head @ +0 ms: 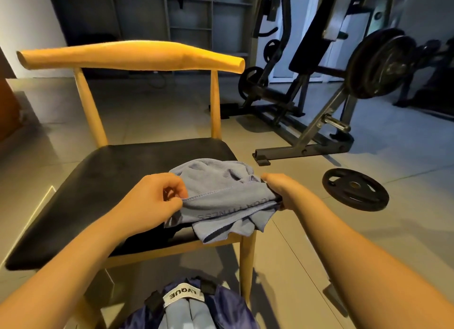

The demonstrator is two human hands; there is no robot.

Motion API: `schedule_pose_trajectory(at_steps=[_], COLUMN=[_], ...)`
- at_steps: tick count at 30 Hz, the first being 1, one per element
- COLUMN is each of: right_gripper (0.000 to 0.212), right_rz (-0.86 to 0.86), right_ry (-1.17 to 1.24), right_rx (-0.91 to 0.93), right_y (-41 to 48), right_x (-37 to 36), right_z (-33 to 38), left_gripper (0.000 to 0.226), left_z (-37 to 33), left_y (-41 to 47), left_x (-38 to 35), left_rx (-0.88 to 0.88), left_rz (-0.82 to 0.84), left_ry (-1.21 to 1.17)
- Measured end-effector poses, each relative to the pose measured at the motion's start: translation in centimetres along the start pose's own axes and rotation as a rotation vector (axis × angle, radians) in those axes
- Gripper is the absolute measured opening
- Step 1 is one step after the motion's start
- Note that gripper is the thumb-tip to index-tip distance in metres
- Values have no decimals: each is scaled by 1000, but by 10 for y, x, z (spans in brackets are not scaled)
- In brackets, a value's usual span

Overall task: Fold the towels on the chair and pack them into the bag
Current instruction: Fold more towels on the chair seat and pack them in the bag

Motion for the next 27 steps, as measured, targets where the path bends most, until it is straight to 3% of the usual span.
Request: schedule_pose_trajectory(at_steps=[3, 6, 9, 11, 15, 21, 25, 27], right_gripper=[30, 10, 14, 3, 10, 15, 19, 17], right_rz=[92, 26, -124, -194, -292, -389, -405, -231], right_ry=[51, 189, 286, 293, 245, 224, 175, 102], right_rx=[-30, 12, 141, 257, 512, 716, 900, 980], right_y=[7, 15, 15, 10, -10, -43, -76, -93], right_x=[-7, -1, 19, 30, 47, 67, 66, 51], right_z=[0, 10, 27, 42, 76, 103, 124, 136], left_gripper=[33, 32, 29, 24, 23, 25, 27, 27], left_z=[-8, -8, -1, 8, 20, 45, 32, 17], left_y=[-2, 0, 3, 6, 10, 3, -1, -5], left_x=[-6, -7, -1, 5, 15, 44, 63, 71], left_rx=[-65, -68, -17, 63, 171, 290, 123, -6], left_rz=[30, 15, -72, -138, -252, -344, -453, -518], left_ry=[-15, -23, -5, 19, -48, -199, -182, -230])
Point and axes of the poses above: each hand's wrist, its own y-axis towards the middle knuckle, its own x-axis out of the back of the hand, z = x × y, the point moved 8 cm from there along y, towards the middle knuckle, and after that the axes turned 12 degrees about -y, right-handed, at the moved point
